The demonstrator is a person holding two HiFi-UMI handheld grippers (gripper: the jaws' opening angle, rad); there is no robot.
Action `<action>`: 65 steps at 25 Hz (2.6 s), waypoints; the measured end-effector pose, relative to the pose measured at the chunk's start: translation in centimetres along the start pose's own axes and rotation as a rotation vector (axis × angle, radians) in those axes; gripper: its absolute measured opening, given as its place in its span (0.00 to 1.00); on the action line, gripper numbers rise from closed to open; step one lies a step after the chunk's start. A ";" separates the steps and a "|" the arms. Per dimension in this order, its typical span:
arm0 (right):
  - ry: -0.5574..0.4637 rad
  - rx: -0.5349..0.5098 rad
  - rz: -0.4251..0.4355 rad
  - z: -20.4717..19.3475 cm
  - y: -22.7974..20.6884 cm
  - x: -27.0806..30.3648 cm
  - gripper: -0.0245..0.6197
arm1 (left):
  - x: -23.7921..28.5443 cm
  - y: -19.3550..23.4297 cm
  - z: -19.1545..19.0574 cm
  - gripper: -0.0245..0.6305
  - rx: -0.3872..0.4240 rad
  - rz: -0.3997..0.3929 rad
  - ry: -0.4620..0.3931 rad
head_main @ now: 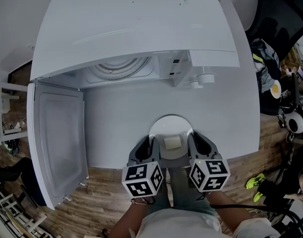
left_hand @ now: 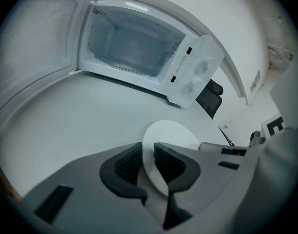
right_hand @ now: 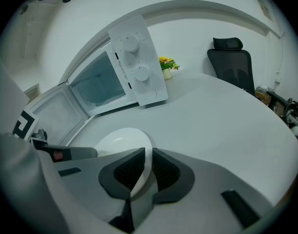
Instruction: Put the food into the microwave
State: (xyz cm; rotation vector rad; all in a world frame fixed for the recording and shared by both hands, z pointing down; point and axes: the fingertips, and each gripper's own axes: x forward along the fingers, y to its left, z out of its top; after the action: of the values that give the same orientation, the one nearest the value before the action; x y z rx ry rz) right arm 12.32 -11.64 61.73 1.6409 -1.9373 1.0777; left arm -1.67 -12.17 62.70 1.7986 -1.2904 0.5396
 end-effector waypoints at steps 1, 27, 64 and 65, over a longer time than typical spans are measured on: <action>0.000 -0.002 -0.002 0.0 0.0 0.0 0.12 | 0.0 0.0 0.0 0.16 -0.001 0.000 0.000; -0.047 -0.063 0.035 2.6 3.3 -0.9 0.12 | -3.1 1.4 2.0 0.14 -0.075 0.014 -0.059; -0.224 -0.181 0.168 10.7 13.6 -4.3 0.12 | -13.0 4.1 10.4 0.14 -0.116 0.067 -0.303; -0.223 -0.177 0.171 10.8 13.7 -4.2 0.12 | -13.0 4.2 10.4 0.14 -0.116 0.069 -0.302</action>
State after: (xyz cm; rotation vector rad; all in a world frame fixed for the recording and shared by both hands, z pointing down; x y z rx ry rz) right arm 2.31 -16.61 47.69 1.5780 -2.2800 0.7811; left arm -11.68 -13.96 48.89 1.7904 -1.5586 0.2284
